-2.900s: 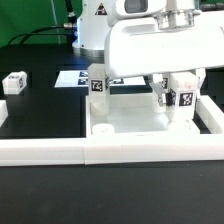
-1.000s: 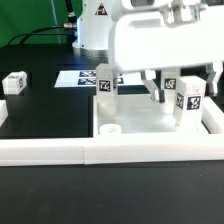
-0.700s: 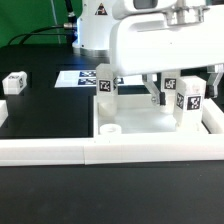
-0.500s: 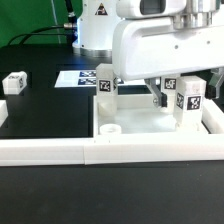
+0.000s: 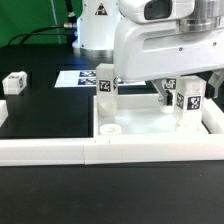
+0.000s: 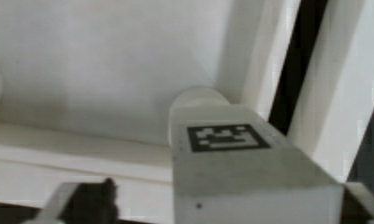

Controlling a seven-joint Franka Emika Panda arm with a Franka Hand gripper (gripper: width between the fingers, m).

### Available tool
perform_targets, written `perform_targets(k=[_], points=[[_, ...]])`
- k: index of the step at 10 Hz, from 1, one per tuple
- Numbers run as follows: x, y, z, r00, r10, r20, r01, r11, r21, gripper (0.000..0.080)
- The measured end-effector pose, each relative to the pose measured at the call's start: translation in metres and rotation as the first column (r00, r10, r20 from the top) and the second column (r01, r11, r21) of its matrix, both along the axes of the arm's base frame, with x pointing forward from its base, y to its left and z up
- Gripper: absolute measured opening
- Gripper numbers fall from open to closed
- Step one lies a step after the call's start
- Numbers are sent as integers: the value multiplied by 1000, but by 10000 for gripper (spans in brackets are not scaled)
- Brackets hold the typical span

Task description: Assemble square table

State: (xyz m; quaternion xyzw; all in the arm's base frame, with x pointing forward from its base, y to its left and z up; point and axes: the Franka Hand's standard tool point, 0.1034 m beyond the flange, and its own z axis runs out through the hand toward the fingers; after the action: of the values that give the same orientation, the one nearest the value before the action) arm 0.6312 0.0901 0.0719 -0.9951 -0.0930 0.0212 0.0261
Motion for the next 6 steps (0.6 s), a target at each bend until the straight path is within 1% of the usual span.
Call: perform_targets(k=[1, 2, 3, 6], points=[[0, 0, 0, 1000, 2, 0, -2, 1000, 0, 383], [0, 1, 0, 999, -47, -3, 47, 999, -1, 383], [0, 1, 0, 991, -132, -7, 132, 991, -5, 289], [-1, 2, -1, 940, -340, -15, 340, 940, -18, 289]])
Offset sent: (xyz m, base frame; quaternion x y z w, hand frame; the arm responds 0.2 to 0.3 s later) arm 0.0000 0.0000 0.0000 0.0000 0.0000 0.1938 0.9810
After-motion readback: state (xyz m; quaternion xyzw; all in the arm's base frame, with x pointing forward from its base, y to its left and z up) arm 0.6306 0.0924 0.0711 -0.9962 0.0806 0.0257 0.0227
